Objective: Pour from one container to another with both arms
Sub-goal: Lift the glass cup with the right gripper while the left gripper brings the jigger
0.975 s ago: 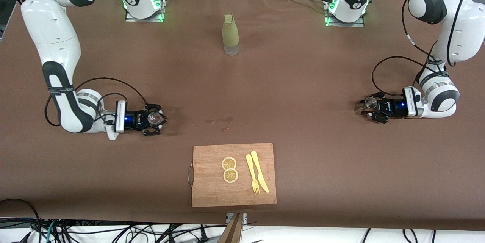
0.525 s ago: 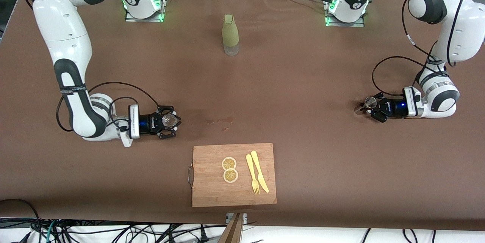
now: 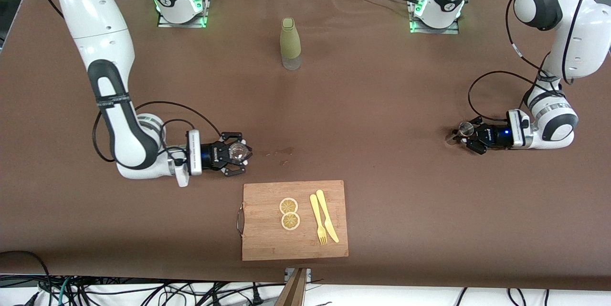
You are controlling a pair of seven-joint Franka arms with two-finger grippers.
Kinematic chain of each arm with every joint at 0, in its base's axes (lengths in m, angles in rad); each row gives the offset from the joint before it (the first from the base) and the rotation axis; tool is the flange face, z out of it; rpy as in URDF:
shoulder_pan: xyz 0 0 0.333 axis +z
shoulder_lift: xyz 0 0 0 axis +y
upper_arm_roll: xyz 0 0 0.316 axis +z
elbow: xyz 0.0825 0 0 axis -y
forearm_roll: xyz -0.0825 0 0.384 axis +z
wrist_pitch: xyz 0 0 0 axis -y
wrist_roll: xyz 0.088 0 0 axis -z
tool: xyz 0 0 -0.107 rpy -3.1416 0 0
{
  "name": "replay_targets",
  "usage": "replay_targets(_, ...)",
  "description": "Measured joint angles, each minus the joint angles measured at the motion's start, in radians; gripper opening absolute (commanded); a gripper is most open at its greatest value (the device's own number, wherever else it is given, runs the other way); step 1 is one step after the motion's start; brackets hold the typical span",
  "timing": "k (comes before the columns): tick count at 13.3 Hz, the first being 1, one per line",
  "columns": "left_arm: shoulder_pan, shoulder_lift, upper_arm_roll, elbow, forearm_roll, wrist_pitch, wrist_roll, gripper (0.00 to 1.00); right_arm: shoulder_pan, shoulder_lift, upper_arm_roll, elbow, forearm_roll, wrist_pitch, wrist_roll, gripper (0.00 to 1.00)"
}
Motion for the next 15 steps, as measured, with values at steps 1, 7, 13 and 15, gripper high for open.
replay_targets(1, -0.009, 0.0, 0.0, 0.001, 0.0, 0.0, -0.001, 0.0, 0.026, -0.014, 0.0, 0.0, 0.0, 0.034, 0.02, 0.0)
replay_targets(7, -0.117, -0.01, -0.072, 0.014, -0.11, 0.032, -0.029, 0.0, 0.111, -0.038, 0.0, 0.0, 0.001, 0.18, 0.09, 0.0)
replay_targets(13, -0.275, -0.027, -0.142, 0.019, -0.276, 0.165, -0.1, 0.0, 0.206, -0.055, 0.001, 0.0, 0.018, 0.335, 0.152, 0.0)
replay_targets(15, -0.34, -0.027, -0.147, 0.018, -0.331, 0.205, -0.122, 0.0, 0.248, -0.069, 0.001, 0.0, 0.018, 0.398, 0.198, 0.0)
